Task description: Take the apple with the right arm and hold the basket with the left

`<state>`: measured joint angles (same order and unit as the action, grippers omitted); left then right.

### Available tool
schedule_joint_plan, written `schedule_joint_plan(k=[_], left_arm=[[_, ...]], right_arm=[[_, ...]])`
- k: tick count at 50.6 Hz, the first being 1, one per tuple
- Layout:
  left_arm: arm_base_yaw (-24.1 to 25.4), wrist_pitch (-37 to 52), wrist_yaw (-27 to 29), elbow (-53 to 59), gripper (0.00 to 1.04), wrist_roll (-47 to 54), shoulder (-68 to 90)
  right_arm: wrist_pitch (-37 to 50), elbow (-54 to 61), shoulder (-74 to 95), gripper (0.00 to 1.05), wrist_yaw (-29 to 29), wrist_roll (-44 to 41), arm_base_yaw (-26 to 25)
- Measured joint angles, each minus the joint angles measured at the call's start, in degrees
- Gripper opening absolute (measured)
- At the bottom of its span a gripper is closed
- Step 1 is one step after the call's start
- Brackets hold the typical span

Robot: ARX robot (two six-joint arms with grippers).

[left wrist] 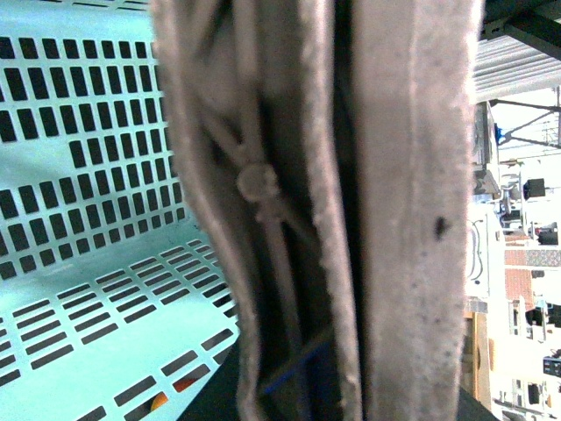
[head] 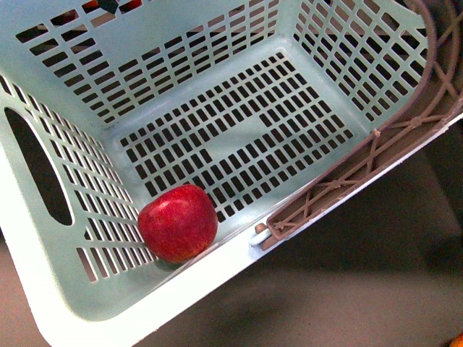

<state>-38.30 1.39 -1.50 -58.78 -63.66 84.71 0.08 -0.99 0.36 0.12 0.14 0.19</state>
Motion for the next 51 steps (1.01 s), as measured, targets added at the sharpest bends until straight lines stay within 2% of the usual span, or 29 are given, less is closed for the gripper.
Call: schedule_joint_plan(k=[4, 7, 10, 13, 18, 25, 40, 51], left_arm=[[-0.02, 0.0, -0.02, 0.0, 0.16, 0.02, 0.0], [-0.24, 0.13, 1.2, 0.0, 0.16, -0.35, 0.0], [-1.62, 1.84, 13.07, 0.0, 0.16, -4.7, 0.09], [-1.92, 2.4, 21.79, 0.0, 0.16, -9.05, 0.07], [0.17, 2.23, 26.95, -0.02, 0.16, -11.89, -0.17], [4.79, 0.94, 26.69, -0.02, 0.16, -14.8, -0.2], [18.62, -0.76, 18.53, -0.02, 0.16, -21.44, 2.99], [25.83, -1.09, 17.84, -1.42, 0.16, -23.41, 12.28]], right_arm=[[0.0, 0.0, 0.0, 0.95, 0.0, 0.02, 0.0], [0.0, 0.0, 0.0, 0.97, 0.0, 0.02, 0.0], [0.0, 0.0, -0.02, 0.96, -0.02, 0.02, 0.0], [0.0, 0.0, 0.0, 0.96, -0.09, 0.02, 0.0], [0.0, 0.0, -0.07, 0.96, 0.02, 0.02, 0.0], [0.0, 0.0, -0.07, 0.96, 0.0, 0.02, 0.0], [0.0, 0.0, -0.07, 0.96, -0.02, 0.02, 0.0], [0.0, 0.0, -0.07, 0.96, -0.02, 0.02, 0.0]])
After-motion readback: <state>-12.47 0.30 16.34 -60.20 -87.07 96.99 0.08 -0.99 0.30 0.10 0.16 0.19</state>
